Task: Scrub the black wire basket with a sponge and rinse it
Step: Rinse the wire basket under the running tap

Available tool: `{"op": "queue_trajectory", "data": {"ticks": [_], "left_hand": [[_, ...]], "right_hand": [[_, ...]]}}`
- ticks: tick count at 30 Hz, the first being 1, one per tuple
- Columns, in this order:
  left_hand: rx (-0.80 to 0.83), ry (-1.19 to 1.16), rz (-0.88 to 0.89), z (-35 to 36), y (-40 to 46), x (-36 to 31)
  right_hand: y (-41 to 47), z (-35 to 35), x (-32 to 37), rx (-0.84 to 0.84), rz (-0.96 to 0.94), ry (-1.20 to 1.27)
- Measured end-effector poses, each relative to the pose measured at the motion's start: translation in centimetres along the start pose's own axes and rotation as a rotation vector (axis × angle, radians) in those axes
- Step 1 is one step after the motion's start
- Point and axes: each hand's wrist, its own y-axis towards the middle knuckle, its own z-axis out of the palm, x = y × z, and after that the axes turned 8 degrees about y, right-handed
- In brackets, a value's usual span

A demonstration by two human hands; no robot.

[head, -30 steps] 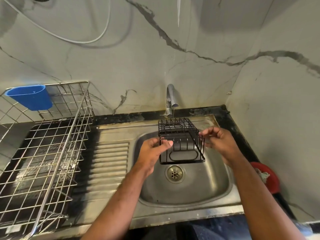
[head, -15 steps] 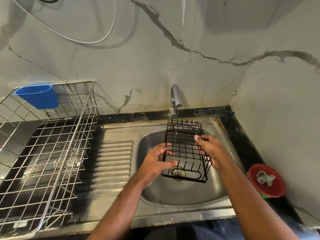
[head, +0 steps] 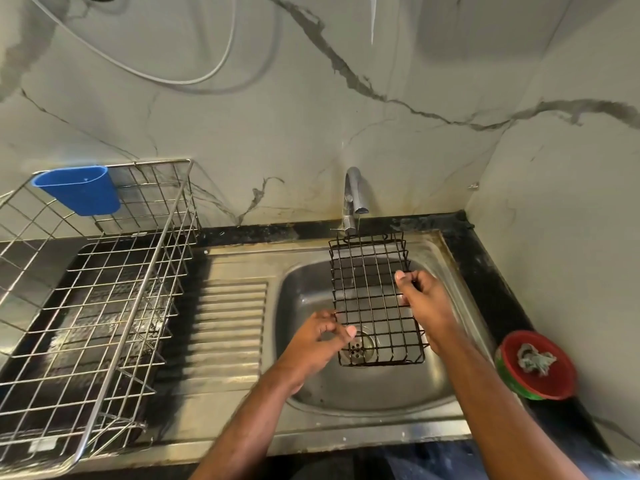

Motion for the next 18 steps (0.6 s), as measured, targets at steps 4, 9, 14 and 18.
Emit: {"op": "queue_trajectory", "data": {"ticks": [4, 9, 14, 18], "left_hand": [[-0.053, 0.047, 0.006, 0.54, 0.43, 0.30], [-0.080, 0.173, 0.009, 0.91, 0.81, 0.32], [-0.100, 0.297, 0.036, 1.11, 0.71, 0.35], [-0.101, 0.371, 0.069, 0.92, 0.52, 0.56]], "right_hand": [[-0.15, -0.32, -0.15, 0.000, -0.001, 0.033], [-0.34, -0.76, -0.40, -0.004, 0.009, 0.047], [-0.36, -0.67, -0.45, 0.010, 0.005, 0.046], [-0.50, -0.48, -0.80, 0.010, 0.004, 0.086]]}}
